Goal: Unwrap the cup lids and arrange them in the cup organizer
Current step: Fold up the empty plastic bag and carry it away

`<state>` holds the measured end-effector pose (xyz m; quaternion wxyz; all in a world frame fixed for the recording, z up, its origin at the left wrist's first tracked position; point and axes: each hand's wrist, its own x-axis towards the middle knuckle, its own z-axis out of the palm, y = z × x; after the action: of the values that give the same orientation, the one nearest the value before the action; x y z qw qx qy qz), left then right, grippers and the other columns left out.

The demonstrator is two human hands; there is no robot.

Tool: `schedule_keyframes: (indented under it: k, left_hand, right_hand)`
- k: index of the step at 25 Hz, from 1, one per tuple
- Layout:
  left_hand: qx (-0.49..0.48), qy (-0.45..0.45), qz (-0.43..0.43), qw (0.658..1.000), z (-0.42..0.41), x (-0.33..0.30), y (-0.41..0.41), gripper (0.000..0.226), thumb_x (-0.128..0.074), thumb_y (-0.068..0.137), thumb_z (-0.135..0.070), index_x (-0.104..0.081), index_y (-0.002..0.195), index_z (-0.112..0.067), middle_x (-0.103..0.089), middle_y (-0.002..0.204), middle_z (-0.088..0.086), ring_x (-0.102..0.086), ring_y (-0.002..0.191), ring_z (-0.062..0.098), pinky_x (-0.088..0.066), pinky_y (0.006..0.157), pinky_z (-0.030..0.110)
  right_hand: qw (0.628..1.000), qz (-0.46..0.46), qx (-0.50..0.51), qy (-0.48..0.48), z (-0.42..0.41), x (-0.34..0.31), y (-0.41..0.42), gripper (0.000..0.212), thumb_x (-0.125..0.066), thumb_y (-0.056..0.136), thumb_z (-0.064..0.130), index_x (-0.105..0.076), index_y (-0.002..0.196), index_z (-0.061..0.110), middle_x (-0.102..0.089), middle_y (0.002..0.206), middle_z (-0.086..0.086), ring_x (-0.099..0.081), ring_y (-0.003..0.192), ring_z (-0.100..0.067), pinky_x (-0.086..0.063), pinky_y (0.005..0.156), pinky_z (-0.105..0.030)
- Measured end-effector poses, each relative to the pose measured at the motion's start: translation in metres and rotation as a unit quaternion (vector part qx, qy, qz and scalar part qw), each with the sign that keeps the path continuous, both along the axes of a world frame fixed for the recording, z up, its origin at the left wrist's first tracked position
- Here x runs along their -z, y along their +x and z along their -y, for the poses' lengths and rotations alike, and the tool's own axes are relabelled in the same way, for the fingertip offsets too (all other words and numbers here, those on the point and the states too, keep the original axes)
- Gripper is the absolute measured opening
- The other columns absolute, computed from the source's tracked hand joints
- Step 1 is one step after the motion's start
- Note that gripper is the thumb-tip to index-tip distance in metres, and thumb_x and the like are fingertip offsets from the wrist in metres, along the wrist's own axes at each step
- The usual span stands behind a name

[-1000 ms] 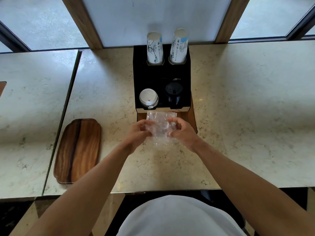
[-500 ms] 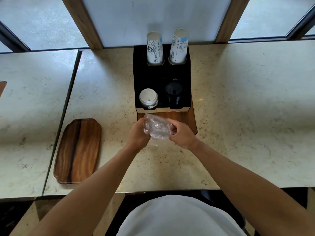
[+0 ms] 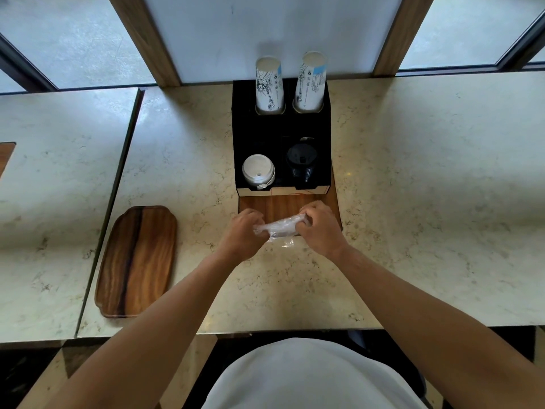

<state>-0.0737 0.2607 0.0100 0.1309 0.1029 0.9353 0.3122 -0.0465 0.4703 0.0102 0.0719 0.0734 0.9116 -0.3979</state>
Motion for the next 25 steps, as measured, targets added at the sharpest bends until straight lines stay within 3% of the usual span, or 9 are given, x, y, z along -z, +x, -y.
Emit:
schedule_keyframes:
  k: [3,6,9,13,15,17,19,23,25]
  left_hand:
    - [-0.011,0.02,0.05,0.998,0.003,-0.005,0.003,0.013,-0.072,0.084,-0.027,-0.059,0.083,-0.025,-0.063,0.083,-0.01,-0.06,0.076,0.014,-0.041,0.058,0.025]
    - [0.025,0.078,0.152,0.985,0.005,-0.009,0.005,0.026,-0.073,0.081,-0.023,-0.062,0.104,-0.025,-0.066,0.098,-0.005,-0.064,0.086,0.015,-0.055,0.069,0.031]
    - [0.065,0.11,0.239,0.963,0.0,-0.017,0.003,0.053,-0.072,0.074,-0.028,-0.061,0.124,-0.021,-0.067,0.114,-0.004,-0.064,0.104,0.012,-0.053,0.088,0.032]
    - [0.052,0.113,0.248,0.961,-0.007,-0.018,0.004,0.029,-0.077,0.081,-0.018,-0.067,0.108,-0.015,-0.071,0.1,0.003,-0.069,0.087,0.012,-0.056,0.075,0.027]
    - [0.021,0.115,0.229,0.966,-0.009,-0.018,0.008,0.015,-0.077,0.083,-0.015,-0.068,0.095,-0.012,-0.071,0.089,0.008,-0.069,0.072,0.013,-0.058,0.063,0.026]
    - [-0.034,0.15,0.225,0.962,-0.011,-0.018,0.01,0.02,-0.077,0.084,-0.013,-0.069,0.098,-0.004,-0.07,0.094,0.02,-0.071,0.08,0.03,-0.062,0.074,0.041]
    - [-0.082,0.188,0.232,0.951,-0.011,-0.017,0.012,0.032,-0.079,0.084,-0.016,-0.066,0.105,0.004,-0.067,0.104,0.031,-0.066,0.095,0.048,-0.056,0.086,0.056]
    - [-0.132,0.278,0.274,0.911,-0.013,-0.023,0.014,0.038,-0.083,0.081,-0.019,-0.069,0.109,0.002,-0.068,0.108,0.031,-0.065,0.102,0.05,-0.05,0.095,0.065]
    - [-0.137,0.311,0.297,0.892,-0.012,-0.026,0.013,0.031,-0.082,0.082,-0.015,-0.072,0.109,-0.004,-0.074,0.105,0.021,-0.07,0.1,0.042,-0.053,0.094,0.062]
  right_hand:
    - [0.997,0.021,0.015,-0.067,-0.002,0.0,0.0,0.016,-0.056,0.086,0.017,-0.055,0.072,0.009,-0.052,0.066,0.006,-0.042,0.057,-0.005,-0.035,0.054,-0.02]
    - [0.996,0.028,-0.014,-0.088,-0.003,-0.001,0.001,0.019,-0.054,0.09,0.017,-0.051,0.072,0.011,-0.048,0.061,0.007,-0.037,0.051,-0.003,-0.033,0.048,-0.021]
    - [0.992,0.035,-0.066,-0.099,-0.001,-0.004,0.002,0.016,-0.054,0.093,0.019,-0.058,0.079,0.024,-0.058,0.068,0.008,-0.049,0.055,-0.001,-0.039,0.052,-0.018]
    - [0.984,0.067,-0.08,-0.145,0.006,-0.01,0.001,0.018,-0.055,0.097,0.03,-0.067,0.11,0.024,-0.069,0.095,0.011,-0.065,0.082,-0.001,-0.047,0.07,-0.015]
    - [0.977,0.087,-0.02,-0.195,0.008,-0.014,0.0,0.047,-0.062,0.09,0.049,-0.059,0.129,0.022,-0.067,0.111,0.009,-0.064,0.095,-0.004,-0.05,0.082,-0.023]
    - [0.947,0.164,0.031,-0.274,0.007,-0.015,0.002,0.102,-0.072,0.07,0.071,-0.036,0.151,0.019,-0.06,0.132,-0.001,-0.063,0.114,-0.017,-0.052,0.099,-0.037]
    - [0.922,0.228,0.029,-0.313,0.007,-0.011,0.006,0.122,-0.081,0.059,0.071,-0.024,0.156,0.025,-0.058,0.138,-0.007,-0.062,0.121,-0.025,-0.049,0.106,-0.046]
    - [0.876,0.272,0.022,-0.397,0.009,0.002,0.01,0.056,-0.082,0.079,0.041,-0.066,0.123,0.01,-0.068,0.114,-0.011,-0.068,0.098,-0.022,-0.057,0.096,-0.042]
    - [0.859,0.268,0.03,-0.434,0.008,0.007,0.011,0.04,-0.078,0.084,0.037,-0.073,0.114,0.011,-0.068,0.11,-0.015,-0.063,0.089,-0.023,-0.057,0.084,-0.036]
